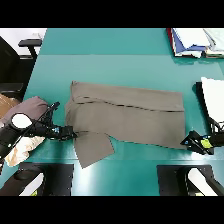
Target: Fold the shirts.
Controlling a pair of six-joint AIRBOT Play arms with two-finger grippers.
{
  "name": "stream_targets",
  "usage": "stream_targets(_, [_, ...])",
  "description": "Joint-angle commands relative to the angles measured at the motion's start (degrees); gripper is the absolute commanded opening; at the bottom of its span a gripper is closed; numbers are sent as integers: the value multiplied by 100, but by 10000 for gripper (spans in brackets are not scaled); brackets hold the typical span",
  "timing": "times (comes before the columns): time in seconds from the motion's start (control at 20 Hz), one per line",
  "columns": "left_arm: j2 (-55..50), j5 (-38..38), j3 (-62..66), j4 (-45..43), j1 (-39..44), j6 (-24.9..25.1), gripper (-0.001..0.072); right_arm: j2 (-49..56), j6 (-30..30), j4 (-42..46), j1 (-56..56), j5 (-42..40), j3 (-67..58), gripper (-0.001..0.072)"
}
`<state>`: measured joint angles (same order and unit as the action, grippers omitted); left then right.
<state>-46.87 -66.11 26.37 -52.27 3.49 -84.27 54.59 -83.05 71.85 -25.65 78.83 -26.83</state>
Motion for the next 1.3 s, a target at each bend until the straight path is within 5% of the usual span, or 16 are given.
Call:
stream_targets(0.0, [4, -22, 7, -72, -2, 79, 25, 7, 20, -323, 457, -354, 109, 332])
stream_targets(0.15, [4, -339, 42, -367, 0, 76, 24, 2, 22, -273, 859, -256, 81, 53])
stream_targets(0.25, [26, -586, 243, -522, 0, 72, 23, -55, 22, -264, 1012, -59, -103, 15])
stream_targets(0.7, [1893, -2225, 422, -522, 0, -881, 22, -1443, -55, 772, 1137, 1432, -1318, 14])
stream_targets(0.95, [1185, -789, 1185, -826, -2, -520, 22, -540, -52, 719, 1480, 776, -2100, 14])
stream_targets(1.25, [-1521, 549, 2769, -1078, -2, 210, 26, 1784, -160, 719, 2190, 52, -3744, 14])
